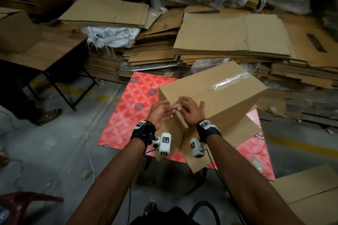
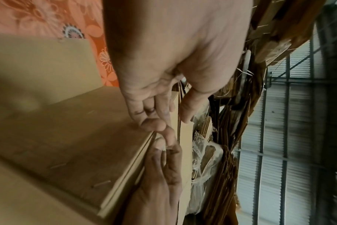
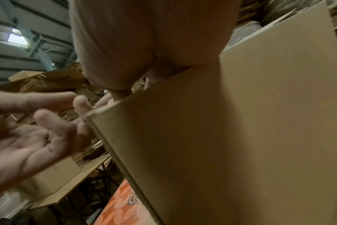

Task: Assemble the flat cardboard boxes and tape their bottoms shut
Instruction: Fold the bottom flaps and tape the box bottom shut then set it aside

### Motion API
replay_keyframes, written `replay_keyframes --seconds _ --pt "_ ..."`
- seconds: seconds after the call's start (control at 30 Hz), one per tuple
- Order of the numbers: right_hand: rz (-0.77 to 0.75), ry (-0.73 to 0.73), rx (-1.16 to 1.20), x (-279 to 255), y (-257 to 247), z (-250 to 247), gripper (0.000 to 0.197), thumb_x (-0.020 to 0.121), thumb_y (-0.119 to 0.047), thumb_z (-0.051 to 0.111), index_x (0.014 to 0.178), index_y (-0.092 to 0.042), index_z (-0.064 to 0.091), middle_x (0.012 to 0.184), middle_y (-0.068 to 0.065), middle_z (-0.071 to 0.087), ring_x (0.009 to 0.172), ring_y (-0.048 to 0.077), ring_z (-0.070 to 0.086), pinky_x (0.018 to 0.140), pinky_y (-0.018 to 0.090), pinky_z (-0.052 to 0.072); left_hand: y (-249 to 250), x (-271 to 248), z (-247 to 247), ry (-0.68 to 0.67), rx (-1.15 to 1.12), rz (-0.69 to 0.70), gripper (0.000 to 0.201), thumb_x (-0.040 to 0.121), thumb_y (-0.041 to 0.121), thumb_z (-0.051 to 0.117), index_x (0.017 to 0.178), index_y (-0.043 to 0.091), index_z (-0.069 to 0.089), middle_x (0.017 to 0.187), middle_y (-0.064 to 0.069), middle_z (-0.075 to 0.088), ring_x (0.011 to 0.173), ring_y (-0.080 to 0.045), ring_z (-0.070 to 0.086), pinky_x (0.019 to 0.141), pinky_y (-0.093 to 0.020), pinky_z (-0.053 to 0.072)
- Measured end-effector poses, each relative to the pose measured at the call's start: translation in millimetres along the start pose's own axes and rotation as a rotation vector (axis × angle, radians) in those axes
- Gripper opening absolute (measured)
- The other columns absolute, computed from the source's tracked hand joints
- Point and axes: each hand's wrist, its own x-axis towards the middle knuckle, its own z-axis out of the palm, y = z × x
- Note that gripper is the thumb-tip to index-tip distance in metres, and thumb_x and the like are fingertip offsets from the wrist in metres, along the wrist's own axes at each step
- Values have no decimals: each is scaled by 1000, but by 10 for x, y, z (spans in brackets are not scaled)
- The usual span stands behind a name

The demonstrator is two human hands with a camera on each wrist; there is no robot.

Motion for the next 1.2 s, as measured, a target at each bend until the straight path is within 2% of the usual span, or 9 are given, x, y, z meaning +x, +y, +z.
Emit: replay_keyframes --seconds 0.17,0.27,0.37,0.67,0.77,0.83,1.03,1.1,1.2 --pt "50 53 129 -33 -74 -27 35 100 -42 52 134 -37 57 143 -13 57 142 6 42 119 60 -3 -79 1 245 211 872 570 58 83 5 67 135 18 44 78 -4 70 61 -21 64 53 -31 49" --pt "69 88 272 -40 -61 -45 33 96 -21 60 127 -32 61 127 -16 62 105 -25 51 120 55 -3 -200 -65 357 211 1037 759 64 85 4 65 140 26 40 79 -6 74 63 -23 67 54 -35 55" --pt "97 119 321 -29 -59 -34 32 94 -23 67 125 -30 64 123 -20 61 88 -27 51 120 52 0 -277 -45 311 244 905 742 66 82 3 69 139 26 45 81 -3 77 73 -20 72 65 -32 59" --pt "103 144 274 -32 -40 -29 15 90 -30 62 101 -41 60 126 -21 66 98 -2 59 120 53 9 -18 151 128 301 780 552 70 76 16 84 132 21 43 76 -2 70 65 -6 65 67 -28 52" --pt "172 135 332 -46 -84 -53 22 85 -37 54 103 -43 64 122 -23 67 122 13 48 119 50 13 23 191 80 51 1020 493 91 75 28 87 149 20 35 126 -17 58 113 -28 60 96 -39 53" --pt "211 153 383 -53 -85 -71 24 85 -39 52 104 -41 68 114 -27 68 127 18 43 118 50 17 -18 184 81 -42 1257 381 115 71 51 88 158 13 24 162 -23 11 147 -37 26 120 -42 31" --pt "201 153 477 -100 -148 -170 26 103 -23 46 115 -28 69 109 -38 57 106 -8 36 118 43 21 -105 111 136 -68 1514 301 140 64 79 77 163 9 7 169 -12 -10 156 -38 1 125 -52 22" --pt "209 153 505 -31 -139 -144 24 102 -26 44 103 -26 68 103 -27 66 111 -12 44 114 43 29 -37 123 124 -66 1540 291 139 60 79 80 161 9 16 169 -11 -6 155 -38 6 123 -51 25" --pt "230 245 598 71 -151 -147 19 103 -25 44 89 -19 56 92 6 70 93 22 64 87 39 51 101 121 113 -65 1567 301 128 52 71 89 150 6 38 163 -14 8 149 -36 24 119 -42 34"
